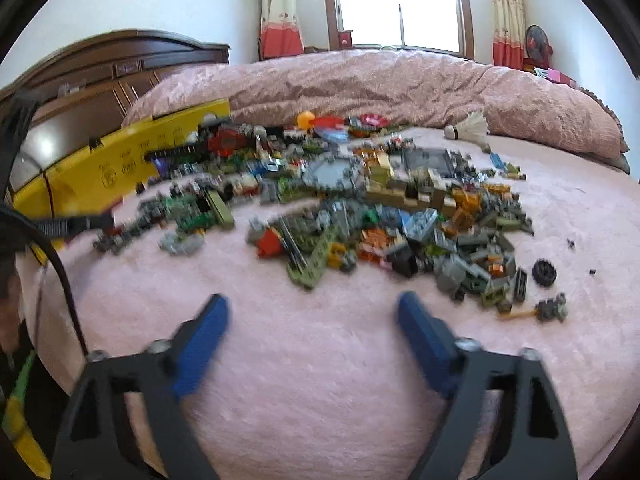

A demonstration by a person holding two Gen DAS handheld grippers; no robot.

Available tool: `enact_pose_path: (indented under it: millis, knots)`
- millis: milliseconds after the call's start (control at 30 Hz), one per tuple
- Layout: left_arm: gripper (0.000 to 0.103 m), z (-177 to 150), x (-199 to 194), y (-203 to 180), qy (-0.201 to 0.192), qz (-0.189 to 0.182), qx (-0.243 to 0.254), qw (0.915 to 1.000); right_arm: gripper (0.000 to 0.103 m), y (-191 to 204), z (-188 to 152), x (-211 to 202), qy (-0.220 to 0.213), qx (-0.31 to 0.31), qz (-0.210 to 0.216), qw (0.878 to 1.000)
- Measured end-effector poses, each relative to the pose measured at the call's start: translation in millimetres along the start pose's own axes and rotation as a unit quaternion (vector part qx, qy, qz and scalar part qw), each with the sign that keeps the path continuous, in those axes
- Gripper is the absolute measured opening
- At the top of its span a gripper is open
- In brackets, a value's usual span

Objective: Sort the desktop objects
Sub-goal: 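Close the left tool on the pink triangular wedge plate and lift it, then grasp a long tan beam with the right tool while the left holds the pink wedge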

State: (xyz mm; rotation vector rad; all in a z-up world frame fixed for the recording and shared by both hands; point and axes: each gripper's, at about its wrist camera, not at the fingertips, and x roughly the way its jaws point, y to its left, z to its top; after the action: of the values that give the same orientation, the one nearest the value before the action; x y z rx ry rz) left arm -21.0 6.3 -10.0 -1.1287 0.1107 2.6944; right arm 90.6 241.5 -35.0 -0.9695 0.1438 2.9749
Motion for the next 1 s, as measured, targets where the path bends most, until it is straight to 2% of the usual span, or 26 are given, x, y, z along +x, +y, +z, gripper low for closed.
enact_pose_path:
  millis: [100, 167, 267, 367, 433, 667, 767, 800, 1000]
  knots:
    - [0.02, -6.2, -5.8, -1.8, -0.002, -0.015, 0.005, 0.9999, 0.053, 9.1, 16.5, 0.8, -0.001, -0.005, 0.014, 1.0]
    - [0.02, -8.2, -9.6, -3.2, -0.007, -0.017, 0.008, 0.9998, 0.046, 19.0, 28.5, 6.1, 0.001, -0.014, 0.031, 0.999]
    - [0.02, -10.0, -18.5, -2.9, -0.019, -0.023, 0.014, 0.9995, 0.043, 33.3, 45.1, 20.4, 0.015, -0.016, 0.071, 0.997]
    - [0.02, -10.2, -25.6, 0.4, -0.027, -0.027, 0.01, 0.9992, 0.037, 45.2, 57.6, 42.1, 0.043, -0.015, 0.093, 0.995]
    - [0.02, -11.0, -28.7, 4.7, -0.03, -0.026, 0.005, 0.9992, 0.033, 50.4, 61.8, 53.5, 0.056, -0.012, 0.099, 0.993]
    - [0.02, -14.1, -33.7, 16.4, -0.033, -0.022, -0.01, 0.9992, 0.031, 59.1, 67.1, 90.0, 0.109, -0.012, 0.105, 0.988]
    - [0.02, -12.9, -37.0, 17.9, -0.038, -0.023, -0.013, 0.9989, 0.022, 54.6, 66.3, 90.2, 0.109, 0.0, 0.108, 0.988]
    - [0.02, -12.3, -37.6, 18.4, -0.04, -0.024, -0.014, 0.9988, 0.014, 52.5, 66.7, 89.5, 0.108, 0.007, 0.11, 0.988]
    - [0.02, -10.9, -41.8, 19.8, -0.044, -0.023, -0.017, 0.9986, 0.009, 43.1, 69.9, 75.7, 0.099, 0.038, 0.129, 0.986]
